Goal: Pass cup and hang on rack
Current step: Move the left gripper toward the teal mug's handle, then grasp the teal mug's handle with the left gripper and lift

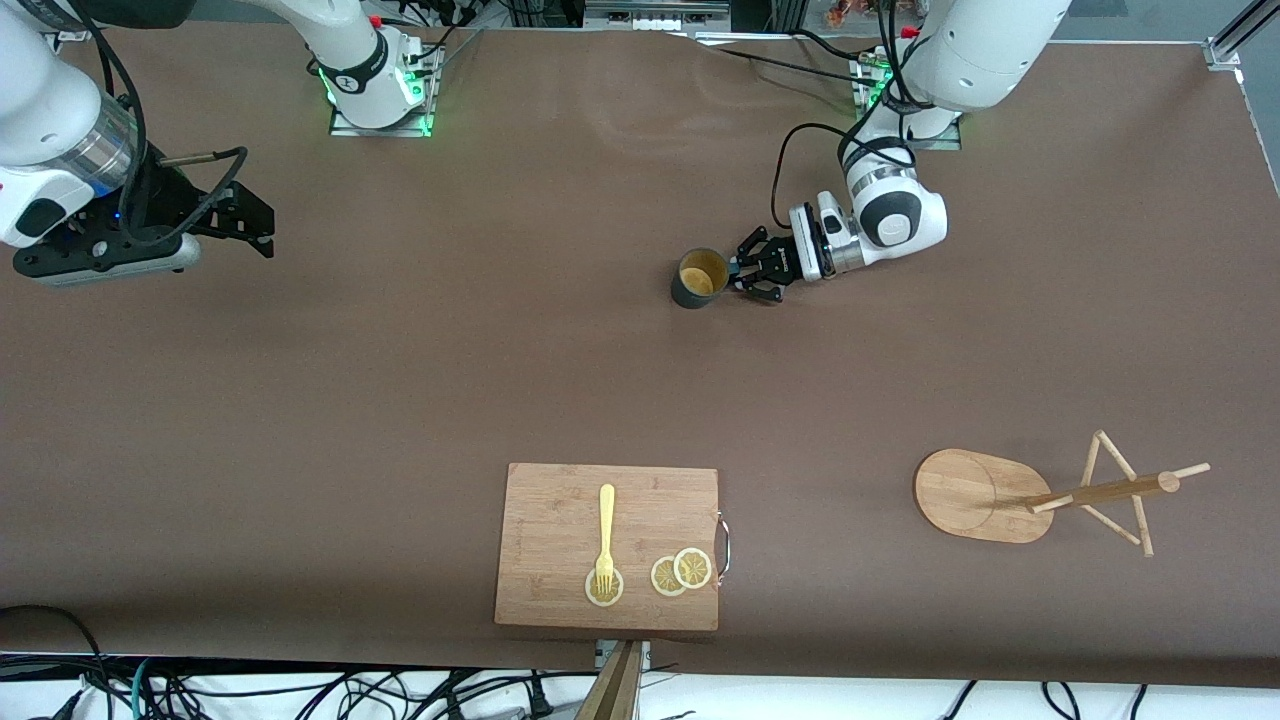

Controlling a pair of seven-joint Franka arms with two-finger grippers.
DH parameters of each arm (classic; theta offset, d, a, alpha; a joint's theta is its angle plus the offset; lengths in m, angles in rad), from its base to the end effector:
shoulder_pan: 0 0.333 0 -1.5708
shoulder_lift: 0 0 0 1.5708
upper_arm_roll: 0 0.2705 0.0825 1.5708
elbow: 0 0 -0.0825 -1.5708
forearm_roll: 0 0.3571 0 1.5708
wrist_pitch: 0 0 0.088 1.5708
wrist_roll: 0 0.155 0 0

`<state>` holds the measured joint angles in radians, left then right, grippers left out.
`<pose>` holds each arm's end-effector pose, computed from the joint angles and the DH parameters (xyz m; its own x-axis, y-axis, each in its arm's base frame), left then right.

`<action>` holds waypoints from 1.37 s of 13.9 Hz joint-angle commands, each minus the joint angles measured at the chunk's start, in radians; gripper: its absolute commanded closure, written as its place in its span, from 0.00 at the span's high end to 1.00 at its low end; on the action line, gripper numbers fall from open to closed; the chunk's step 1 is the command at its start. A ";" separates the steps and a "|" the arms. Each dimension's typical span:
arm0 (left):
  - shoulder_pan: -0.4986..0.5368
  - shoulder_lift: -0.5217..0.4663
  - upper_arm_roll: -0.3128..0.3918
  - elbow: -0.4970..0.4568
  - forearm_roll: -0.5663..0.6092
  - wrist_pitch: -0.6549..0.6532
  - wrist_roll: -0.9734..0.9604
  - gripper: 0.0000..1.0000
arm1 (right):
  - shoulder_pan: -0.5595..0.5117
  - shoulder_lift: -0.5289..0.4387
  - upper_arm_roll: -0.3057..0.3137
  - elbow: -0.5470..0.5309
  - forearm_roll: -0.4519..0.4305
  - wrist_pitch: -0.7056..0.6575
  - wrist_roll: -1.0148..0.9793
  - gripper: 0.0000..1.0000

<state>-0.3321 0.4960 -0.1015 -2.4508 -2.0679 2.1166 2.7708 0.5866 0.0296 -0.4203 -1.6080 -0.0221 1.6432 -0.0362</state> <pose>0.3490 -0.2548 0.0575 0.2636 -0.3476 0.8998 -0.9541 -0.2313 0.1902 0.5334 0.0884 0.5064 0.9792 0.2029 0.0069 0.2026 -0.9787 0.0344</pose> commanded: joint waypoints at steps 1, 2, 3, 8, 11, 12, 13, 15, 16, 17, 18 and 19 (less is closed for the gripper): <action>0.005 0.012 -0.001 0.003 -0.055 -0.007 0.120 0.00 | 0.056 0.000 -0.057 0.013 -0.001 -0.009 -0.002 1.00; 0.007 -0.002 -0.001 0.001 -0.052 -0.009 0.075 0.00 | 0.058 0.000 -0.057 0.013 -0.001 -0.009 -0.002 1.00; 0.010 -0.026 -0.001 0.001 -0.040 -0.006 0.014 0.00 | 0.058 0.001 -0.058 0.013 -0.001 -0.009 -0.002 1.00; 0.105 -0.183 -0.001 0.001 0.262 -0.004 -0.438 0.00 | 0.058 0.006 -0.058 0.013 0.001 -0.009 -0.001 1.00; 0.226 -0.296 -0.001 0.003 0.528 -0.039 -0.743 0.00 | 0.056 0.006 -0.058 0.013 0.001 -0.008 0.001 1.00; 0.266 -0.333 0.000 0.003 0.585 -0.085 -0.826 0.00 | 0.056 0.006 -0.058 0.013 0.001 -0.009 0.001 1.00; 0.301 -0.358 0.006 0.003 0.627 -0.140 -0.905 0.00 | 0.056 0.006 -0.060 0.013 0.001 -0.009 0.001 1.00; 0.369 -0.392 0.038 0.004 0.695 -0.252 -1.026 0.00 | 0.056 0.006 -0.060 0.013 0.001 -0.008 0.001 1.00; 0.395 -0.396 0.069 0.015 0.719 -0.301 -1.087 0.00 | 0.056 0.007 -0.060 0.013 0.001 -0.009 0.001 1.00; 0.415 -0.396 0.112 0.044 0.751 -0.363 -1.159 0.00 | 0.056 0.006 -0.060 0.013 0.001 -0.009 0.001 1.00; 0.427 -0.395 0.153 0.080 0.793 -0.424 -1.251 0.00 | 0.056 0.007 -0.060 0.013 0.001 -0.008 0.001 1.00; 0.435 -0.395 0.196 0.122 0.831 -0.484 -1.348 0.00 | 0.056 0.007 -0.060 0.013 0.001 -0.008 0.001 1.00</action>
<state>0.0791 0.1127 0.0406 -2.3954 -1.3038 1.7306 1.5849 0.6297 0.0335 -0.4678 -1.6080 -0.0221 1.6429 -0.0361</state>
